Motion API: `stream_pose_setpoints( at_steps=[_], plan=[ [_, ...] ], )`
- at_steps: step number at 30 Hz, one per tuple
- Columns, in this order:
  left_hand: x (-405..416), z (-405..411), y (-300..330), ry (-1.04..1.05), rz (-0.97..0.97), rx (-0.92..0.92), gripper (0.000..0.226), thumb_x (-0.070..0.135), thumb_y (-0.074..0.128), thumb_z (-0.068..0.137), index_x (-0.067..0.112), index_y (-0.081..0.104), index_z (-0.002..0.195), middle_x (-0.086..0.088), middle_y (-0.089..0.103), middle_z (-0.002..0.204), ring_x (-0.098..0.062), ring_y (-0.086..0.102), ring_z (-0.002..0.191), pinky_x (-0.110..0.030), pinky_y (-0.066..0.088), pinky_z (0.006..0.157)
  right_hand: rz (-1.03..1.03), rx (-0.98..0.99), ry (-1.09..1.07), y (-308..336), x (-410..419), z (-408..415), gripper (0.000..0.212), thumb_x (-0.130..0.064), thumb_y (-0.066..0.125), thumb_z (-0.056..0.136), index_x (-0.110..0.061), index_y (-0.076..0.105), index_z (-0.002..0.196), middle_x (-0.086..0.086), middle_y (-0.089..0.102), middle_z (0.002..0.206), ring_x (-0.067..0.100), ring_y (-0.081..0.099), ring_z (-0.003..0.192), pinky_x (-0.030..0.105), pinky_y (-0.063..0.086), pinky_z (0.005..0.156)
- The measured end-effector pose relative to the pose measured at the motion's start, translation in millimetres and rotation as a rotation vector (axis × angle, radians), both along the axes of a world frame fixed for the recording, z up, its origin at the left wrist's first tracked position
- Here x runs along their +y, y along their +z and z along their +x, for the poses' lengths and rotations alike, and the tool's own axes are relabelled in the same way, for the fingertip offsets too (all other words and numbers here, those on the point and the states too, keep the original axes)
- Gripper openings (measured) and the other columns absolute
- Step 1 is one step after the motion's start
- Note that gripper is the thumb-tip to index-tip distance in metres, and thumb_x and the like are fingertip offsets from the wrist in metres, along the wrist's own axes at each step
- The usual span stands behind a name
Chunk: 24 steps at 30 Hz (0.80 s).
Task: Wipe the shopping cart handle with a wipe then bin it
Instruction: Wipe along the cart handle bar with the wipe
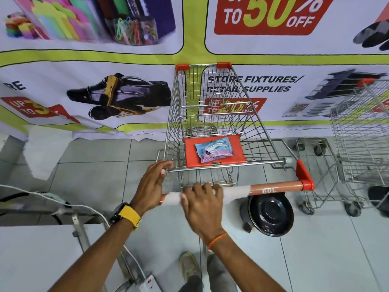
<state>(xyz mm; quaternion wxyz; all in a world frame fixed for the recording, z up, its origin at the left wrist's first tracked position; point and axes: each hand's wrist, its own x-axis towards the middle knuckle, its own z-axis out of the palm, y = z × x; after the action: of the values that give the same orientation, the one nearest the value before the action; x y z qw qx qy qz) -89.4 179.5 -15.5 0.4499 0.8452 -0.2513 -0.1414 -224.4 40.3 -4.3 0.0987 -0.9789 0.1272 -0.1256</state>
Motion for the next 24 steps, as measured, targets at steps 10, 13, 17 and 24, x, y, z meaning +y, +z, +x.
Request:
stream_pose_setpoints(
  at_steps=[10, 13, 17, 24],
  plan=[
    [-2, -1, 6, -0.023, -0.116, 0.051, 0.063, 0.062, 0.024, 0.097, 0.020, 0.056, 0.130, -0.004, 0.065, 0.124, -0.005, 0.058, 0.119, -0.009, 0.040, 0.093, -0.020, -0.246, 0.255, -26, -5, -7, 0.037, -0.023, 0.060, 0.097, -0.034, 0.062, 0.132, 0.004, 0.073, 0.114, 0.029, 0.067, 0.099, 0.044, 0.047, 0.091],
    [1, 1, 3, -0.029, -0.075, 0.012, 0.051, 0.053, 0.026, 0.101, 0.025, 0.056, 0.131, -0.001, 0.066, 0.123, -0.008, 0.057, 0.120, -0.011, 0.039, 0.096, -0.114, -0.318, 0.240, -28, -34, -17, 0.036, -0.026, 0.069, 0.093, -0.033, 0.066, 0.128, 0.005, 0.075, 0.112, 0.029, 0.068, 0.097, 0.042, 0.046, 0.089],
    [3, 4, 2, -0.056, 0.102, -0.063, 0.037, 0.037, 0.037, 0.100, 0.027, 0.058, 0.128, 0.004, 0.059, 0.132, -0.011, 0.046, 0.130, -0.005, 0.027, 0.103, -0.186, -0.329, 0.159, -31, -109, -46, 0.026, -0.036, 0.067, 0.094, -0.030, 0.072, 0.118, 0.007, 0.077, 0.105, 0.030, 0.065, 0.096, 0.044, 0.043, 0.091],
    [1, 6, 3, -0.105, 0.280, -0.174, 0.043, 0.042, 0.037, 0.095, 0.023, 0.062, 0.124, -0.001, 0.060, 0.133, -0.019, 0.043, 0.135, -0.020, 0.015, 0.116, -0.137, -0.334, -0.076, -28, -212, -87, 0.037, -0.035, 0.043, 0.101, -0.019, 0.076, 0.105, 0.015, 0.072, 0.095, 0.034, 0.057, 0.093, 0.056, 0.039, 0.090]
  ],
)
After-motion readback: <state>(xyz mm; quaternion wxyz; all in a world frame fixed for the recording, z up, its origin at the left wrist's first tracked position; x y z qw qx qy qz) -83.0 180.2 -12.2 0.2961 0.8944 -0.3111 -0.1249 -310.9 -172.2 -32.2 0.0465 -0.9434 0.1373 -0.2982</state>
